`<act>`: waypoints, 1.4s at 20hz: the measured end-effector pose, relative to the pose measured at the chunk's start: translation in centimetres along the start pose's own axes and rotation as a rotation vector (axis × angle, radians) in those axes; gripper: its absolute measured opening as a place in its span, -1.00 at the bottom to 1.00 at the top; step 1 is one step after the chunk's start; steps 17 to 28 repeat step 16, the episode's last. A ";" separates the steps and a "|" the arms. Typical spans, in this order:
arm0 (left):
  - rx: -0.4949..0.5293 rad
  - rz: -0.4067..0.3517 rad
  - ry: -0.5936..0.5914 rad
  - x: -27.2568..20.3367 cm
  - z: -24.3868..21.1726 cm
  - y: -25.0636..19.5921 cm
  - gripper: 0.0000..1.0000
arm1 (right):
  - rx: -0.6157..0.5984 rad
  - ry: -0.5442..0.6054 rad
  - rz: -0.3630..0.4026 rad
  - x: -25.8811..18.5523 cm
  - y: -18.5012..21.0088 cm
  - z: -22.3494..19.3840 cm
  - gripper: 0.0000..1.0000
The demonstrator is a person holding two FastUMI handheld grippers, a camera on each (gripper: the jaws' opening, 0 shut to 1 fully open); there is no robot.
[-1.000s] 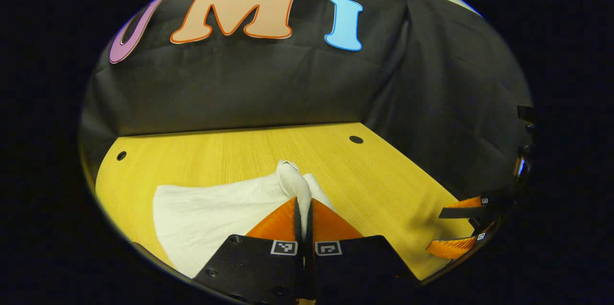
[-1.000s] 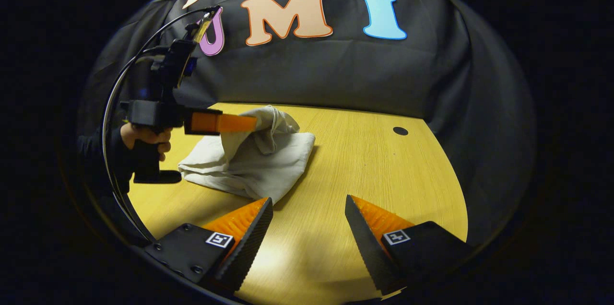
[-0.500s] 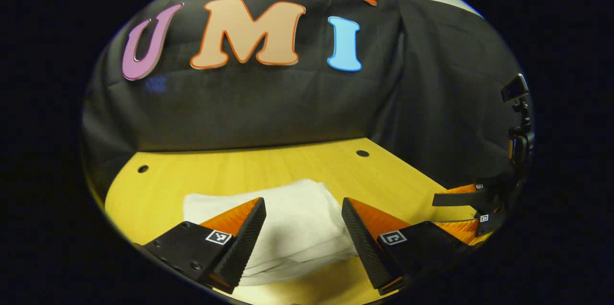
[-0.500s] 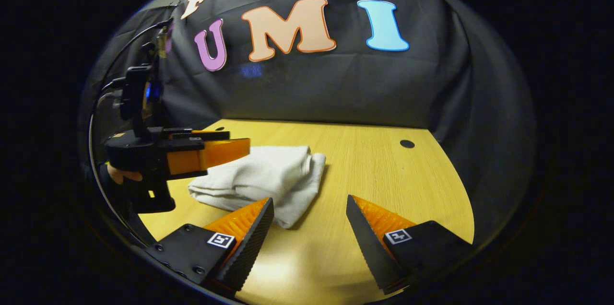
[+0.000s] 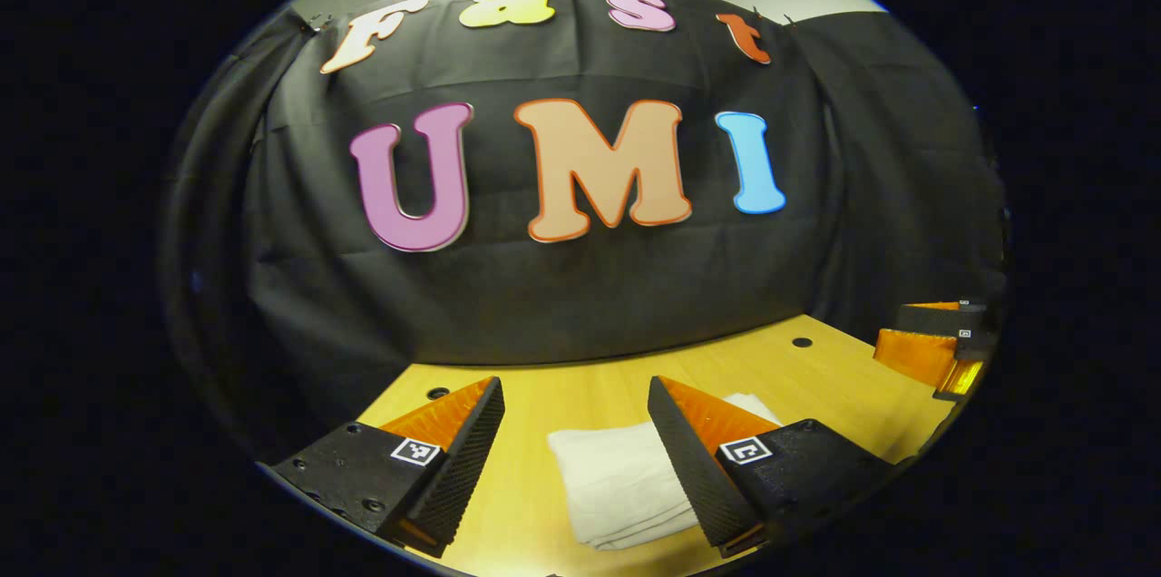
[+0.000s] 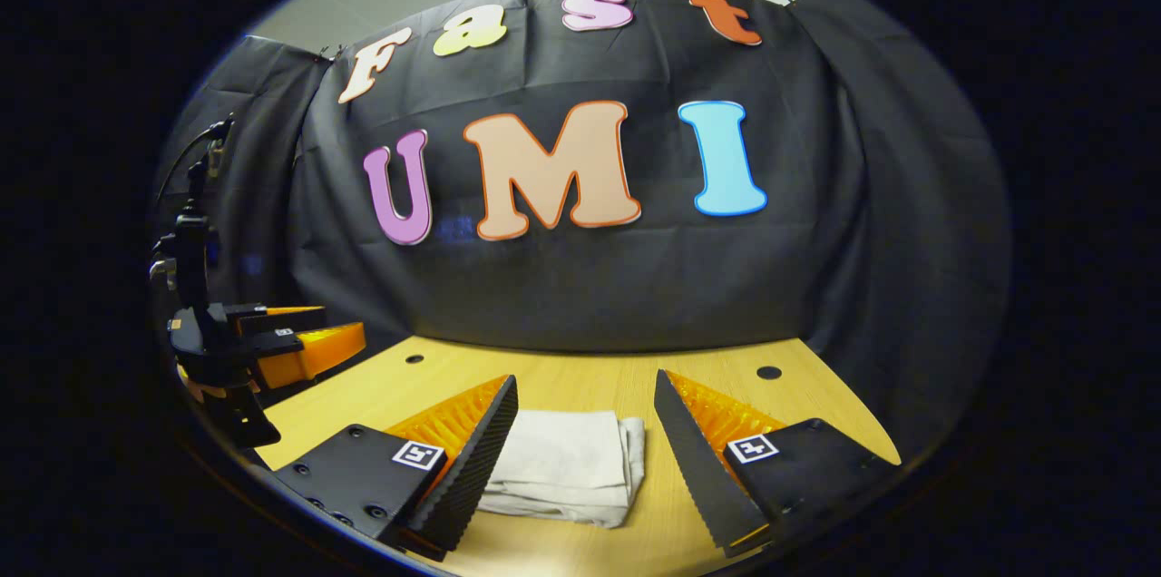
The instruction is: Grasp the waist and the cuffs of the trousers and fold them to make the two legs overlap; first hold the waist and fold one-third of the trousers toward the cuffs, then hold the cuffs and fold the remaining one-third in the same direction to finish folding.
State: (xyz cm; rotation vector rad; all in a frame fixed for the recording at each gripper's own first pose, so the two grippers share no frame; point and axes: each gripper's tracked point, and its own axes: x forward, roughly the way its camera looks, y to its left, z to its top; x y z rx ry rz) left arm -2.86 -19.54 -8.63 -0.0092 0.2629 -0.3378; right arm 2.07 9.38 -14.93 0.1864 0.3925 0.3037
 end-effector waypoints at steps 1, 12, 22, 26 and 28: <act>-0.001 0.023 -0.021 -0.2 0.7 1.2 0.92 | -0.007 -0.021 -0.003 0.2 0.5 0.9 0.95; -0.030 0.147 -0.089 -3.1 2.7 8.1 0.93 | -0.050 -0.087 -0.035 -0.6 2.0 3.8 0.94; -0.031 0.147 -0.099 -2.3 2.7 8.1 0.93 | -0.056 -0.107 -0.052 -1.1 1.6 4.5 0.94; -0.031 0.147 -0.099 -2.3 2.7 8.1 0.93 | -0.056 -0.107 -0.052 -1.1 1.6 4.5 0.94; -0.031 0.147 -0.099 -2.3 2.7 8.1 0.93 | -0.056 -0.107 -0.052 -1.1 1.6 4.5 0.94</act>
